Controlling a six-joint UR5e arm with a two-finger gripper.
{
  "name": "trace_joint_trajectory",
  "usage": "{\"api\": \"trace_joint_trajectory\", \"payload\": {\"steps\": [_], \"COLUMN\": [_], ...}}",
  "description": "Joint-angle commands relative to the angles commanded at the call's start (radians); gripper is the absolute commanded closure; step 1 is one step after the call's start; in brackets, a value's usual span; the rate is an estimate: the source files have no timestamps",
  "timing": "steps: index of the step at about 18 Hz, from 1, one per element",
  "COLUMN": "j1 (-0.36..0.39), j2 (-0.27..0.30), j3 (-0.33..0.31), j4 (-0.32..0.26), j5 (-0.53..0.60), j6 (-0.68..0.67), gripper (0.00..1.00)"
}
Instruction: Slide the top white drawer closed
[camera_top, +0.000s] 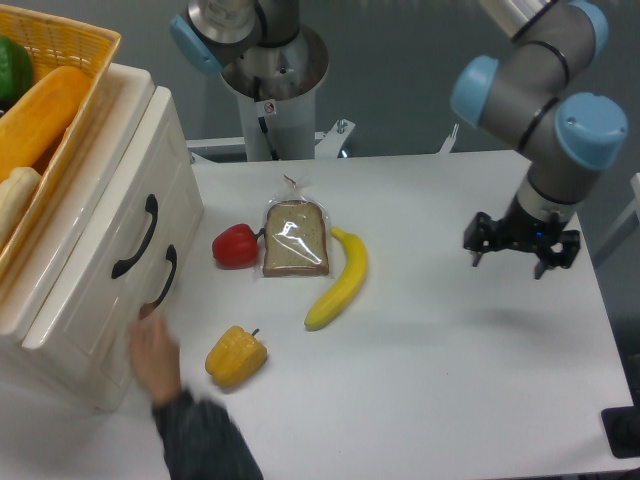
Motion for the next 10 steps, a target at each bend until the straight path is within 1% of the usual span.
{"api": "trace_joint_trajectory", "payload": {"steps": [3, 5, 7, 10], "j1": [0.042, 0.062, 0.066, 0.08], "j2": [-0.031, -0.054, -0.078, -0.072], "j3": [0.003, 0.012, 0.023, 0.025], "j4": [0.009, 0.026, 0.037, 0.038], "j5": [-0.006, -0.006, 0.0, 0.008], "j6": [0.288, 0.407, 0.441, 0.441], "gripper": [0.0, 0.0, 0.0, 0.0]}}
